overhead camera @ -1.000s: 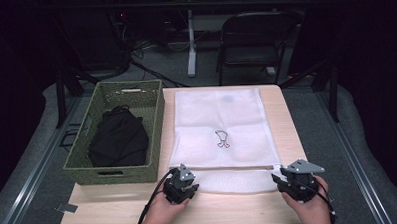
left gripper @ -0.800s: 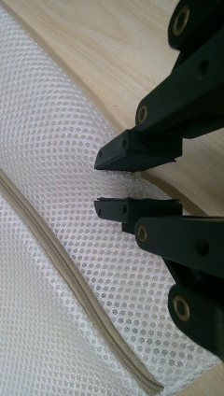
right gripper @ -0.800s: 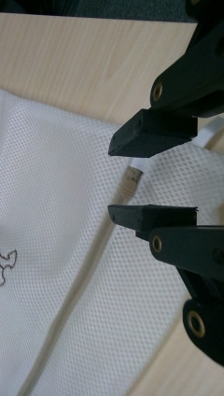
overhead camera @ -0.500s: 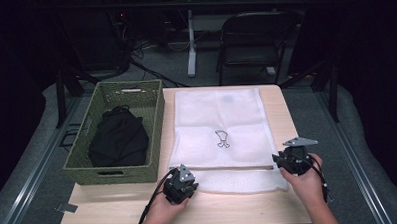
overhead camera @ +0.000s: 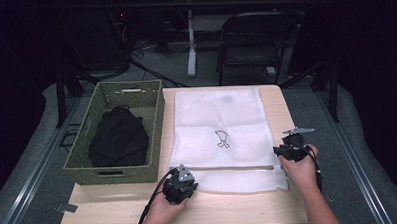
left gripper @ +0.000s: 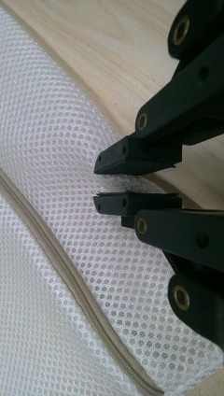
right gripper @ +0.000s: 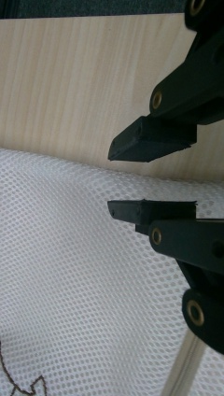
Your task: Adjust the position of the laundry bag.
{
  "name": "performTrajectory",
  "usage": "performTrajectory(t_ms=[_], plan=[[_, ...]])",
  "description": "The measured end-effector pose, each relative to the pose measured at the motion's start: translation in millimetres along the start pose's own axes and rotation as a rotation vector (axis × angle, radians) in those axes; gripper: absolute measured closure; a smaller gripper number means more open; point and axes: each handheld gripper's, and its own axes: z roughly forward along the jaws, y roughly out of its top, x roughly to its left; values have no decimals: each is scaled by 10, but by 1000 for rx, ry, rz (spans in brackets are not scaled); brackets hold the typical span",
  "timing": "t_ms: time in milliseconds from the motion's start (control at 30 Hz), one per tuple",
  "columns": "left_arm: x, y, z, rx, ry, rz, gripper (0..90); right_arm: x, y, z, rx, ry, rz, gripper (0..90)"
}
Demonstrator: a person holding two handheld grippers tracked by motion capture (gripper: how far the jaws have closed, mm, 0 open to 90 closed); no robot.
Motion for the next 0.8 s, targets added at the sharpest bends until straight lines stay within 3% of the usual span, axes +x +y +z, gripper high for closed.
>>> performTrajectory(t_ms=[300,500,800], plan=[[-9,-5,-1,-2,7,2,803,-51,16,176,6,13,42,680],[-10,-9,0,-5,10,0,806,25,-4,227,28,2,2,720],[-4,-6,-1,0,12,0,816,41,-24,243,35,-1,-3,778]])
